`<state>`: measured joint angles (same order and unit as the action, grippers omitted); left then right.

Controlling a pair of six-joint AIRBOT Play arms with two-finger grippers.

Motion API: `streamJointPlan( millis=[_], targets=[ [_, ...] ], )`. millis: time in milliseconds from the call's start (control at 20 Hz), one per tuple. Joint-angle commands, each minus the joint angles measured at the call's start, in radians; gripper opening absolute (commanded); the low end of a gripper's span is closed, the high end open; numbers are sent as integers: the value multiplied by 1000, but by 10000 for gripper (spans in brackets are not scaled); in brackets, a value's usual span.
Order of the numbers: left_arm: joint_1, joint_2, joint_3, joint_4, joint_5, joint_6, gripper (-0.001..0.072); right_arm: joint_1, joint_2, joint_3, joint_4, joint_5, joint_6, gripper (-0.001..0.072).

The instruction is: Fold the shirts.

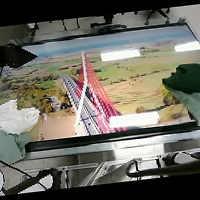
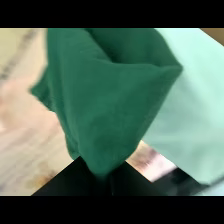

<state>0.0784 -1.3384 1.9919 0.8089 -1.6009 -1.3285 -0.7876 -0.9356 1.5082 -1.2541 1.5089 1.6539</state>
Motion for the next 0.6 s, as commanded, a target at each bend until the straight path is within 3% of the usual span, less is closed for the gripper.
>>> streamJointPlan(
  millis=[0, 150, 300, 350, 400, 450, 550],
  targets=[
    [1, 0, 0, 2, -30, 2, 15, -10, 78, -218, -203, 18, 69, 22],
    [1, -1, 0, 2, -40, 5, 15, -10, 113, -403, -209, -97, 75, 23],
    [1, -1, 0, 2, -44, 5, 15, -10, 82, -444, -225, -147, 75, 32],
    [1, -1, 0, 2, -48, 5, 15, -10, 72, -444, -239, -141, 74, 105],
    [1, -1, 0, 3, -48, 5, 15, -10, 66, -444, -267, -135, 70, 335],
    [1, -1, 0, 2, -48, 5, 15, -10, 64, -440, -294, -120, 38, 474],
    [1, -1, 0, 2, -45, 4, 15, -10, 64, -379, -344, -76, -17, 490]
  ],
)
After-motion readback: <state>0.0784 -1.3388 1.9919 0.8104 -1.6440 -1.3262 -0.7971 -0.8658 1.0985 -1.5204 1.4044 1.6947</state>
